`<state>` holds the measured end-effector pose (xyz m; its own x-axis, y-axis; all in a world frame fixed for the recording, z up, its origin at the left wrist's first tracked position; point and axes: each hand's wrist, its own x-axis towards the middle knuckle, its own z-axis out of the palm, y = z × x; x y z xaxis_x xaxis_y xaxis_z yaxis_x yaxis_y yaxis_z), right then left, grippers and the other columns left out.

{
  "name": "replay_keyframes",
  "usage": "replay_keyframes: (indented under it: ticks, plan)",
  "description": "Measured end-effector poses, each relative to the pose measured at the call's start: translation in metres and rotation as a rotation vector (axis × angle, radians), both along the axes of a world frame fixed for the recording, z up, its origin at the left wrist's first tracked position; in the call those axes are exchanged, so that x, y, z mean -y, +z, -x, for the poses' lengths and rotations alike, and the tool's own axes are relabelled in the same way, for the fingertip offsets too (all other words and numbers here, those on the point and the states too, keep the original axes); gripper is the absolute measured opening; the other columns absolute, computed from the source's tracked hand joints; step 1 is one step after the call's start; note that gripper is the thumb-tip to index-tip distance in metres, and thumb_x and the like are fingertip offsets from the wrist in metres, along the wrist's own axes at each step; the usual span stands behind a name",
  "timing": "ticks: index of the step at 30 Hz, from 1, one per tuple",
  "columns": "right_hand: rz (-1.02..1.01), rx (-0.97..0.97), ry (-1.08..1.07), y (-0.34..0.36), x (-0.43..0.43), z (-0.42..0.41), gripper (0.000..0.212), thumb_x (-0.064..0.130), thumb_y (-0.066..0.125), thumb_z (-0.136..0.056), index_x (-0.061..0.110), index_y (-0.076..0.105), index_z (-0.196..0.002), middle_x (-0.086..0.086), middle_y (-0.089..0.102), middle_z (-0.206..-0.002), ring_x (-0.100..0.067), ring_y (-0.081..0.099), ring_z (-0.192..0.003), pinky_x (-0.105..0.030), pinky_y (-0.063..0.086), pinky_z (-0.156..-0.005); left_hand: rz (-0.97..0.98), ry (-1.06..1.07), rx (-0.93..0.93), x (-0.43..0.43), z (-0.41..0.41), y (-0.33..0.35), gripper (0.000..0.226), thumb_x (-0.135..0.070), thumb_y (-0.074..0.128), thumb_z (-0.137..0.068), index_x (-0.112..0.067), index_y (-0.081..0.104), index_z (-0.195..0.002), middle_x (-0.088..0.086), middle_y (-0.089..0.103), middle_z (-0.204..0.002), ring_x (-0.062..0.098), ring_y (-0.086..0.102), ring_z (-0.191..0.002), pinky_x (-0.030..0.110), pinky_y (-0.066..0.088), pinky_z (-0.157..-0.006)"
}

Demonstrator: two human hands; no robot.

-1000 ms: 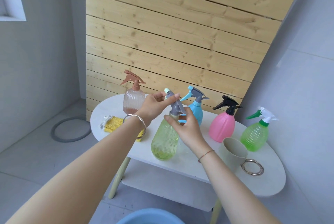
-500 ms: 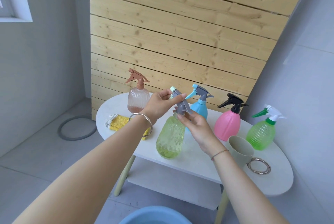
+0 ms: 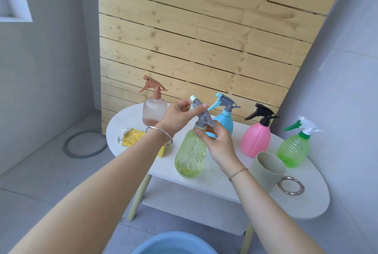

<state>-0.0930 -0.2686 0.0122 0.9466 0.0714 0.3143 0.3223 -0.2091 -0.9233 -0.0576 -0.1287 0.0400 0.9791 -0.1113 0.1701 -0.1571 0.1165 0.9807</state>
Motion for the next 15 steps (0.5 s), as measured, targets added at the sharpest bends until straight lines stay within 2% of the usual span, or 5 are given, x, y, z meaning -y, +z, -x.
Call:
replay_keyframes:
  ticks: [2, 5, 8, 12, 15]
  plan:
    - [0.051, 0.018, 0.035, 0.0, 0.003, -0.003, 0.021, 0.021, 0.069, -0.086, 0.028, 0.061, -0.104, 0.006, 0.067, -0.106, -0.005, 0.059, -0.103, -0.026, 0.047, -0.09, -0.007, -0.001, -0.007, 0.0, -0.001, 0.0, 0.032, -0.038, 0.078, -0.077, -0.012, 0.064, -0.089, 0.004, 0.055, -0.079, 0.01, 0.046, -0.077, 0.016, 0.036, -0.07]
    - [0.081, 0.016, 0.14, 0.002, 0.007, -0.007, 0.028, 0.017, 0.065, -0.089, 0.032, 0.06, -0.111, 0.006, 0.067, -0.116, -0.006, 0.059, -0.112, -0.032, 0.044, -0.103, -0.009, 0.015, -0.005, 0.001, 0.001, 0.002, 0.02, -0.027, 0.075, -0.083, -0.016, 0.059, -0.078, -0.009, 0.057, -0.063, 0.001, 0.049, -0.062, 0.003, 0.036, -0.057]
    - [0.016, 0.038, 0.097, -0.003, 0.004, -0.008, 0.029, 0.014, 0.068, -0.086, 0.03, 0.062, -0.109, 0.005, 0.069, -0.11, -0.008, 0.062, -0.11, -0.039, 0.043, -0.105, -0.015, 0.025, -0.004, 0.001, -0.002, 0.0, 0.025, -0.033, 0.076, -0.08, -0.014, 0.059, -0.08, 0.004, 0.056, -0.079, 0.01, 0.047, -0.076, 0.007, 0.038, -0.061]
    - [-0.022, 0.085, -0.036, -0.012, -0.004, -0.004, 0.027, 0.018, 0.071, -0.084, 0.025, 0.066, -0.109, 0.012, 0.071, -0.103, -0.006, 0.064, -0.104, -0.032, 0.047, -0.097, -0.019, 0.033, -0.004, 0.002, -0.004, -0.002, 0.062, -0.058, 0.081, -0.06, -0.009, 0.06, -0.092, 0.003, 0.048, -0.086, 0.014, 0.041, -0.08, 0.026, 0.031, -0.074]
    - [-0.028, 0.133, -0.14, -0.014, -0.011, 0.001, 0.021, 0.024, 0.073, -0.082, 0.025, 0.069, -0.103, 0.005, 0.073, -0.091, -0.022, 0.064, -0.09, -0.018, 0.044, -0.076, -0.053, 0.071, 0.009, 0.003, -0.003, -0.002, 0.089, -0.067, 0.079, -0.049, 0.002, 0.059, -0.102, 0.002, 0.049, -0.088, 0.011, 0.045, -0.082, 0.027, 0.033, -0.08]
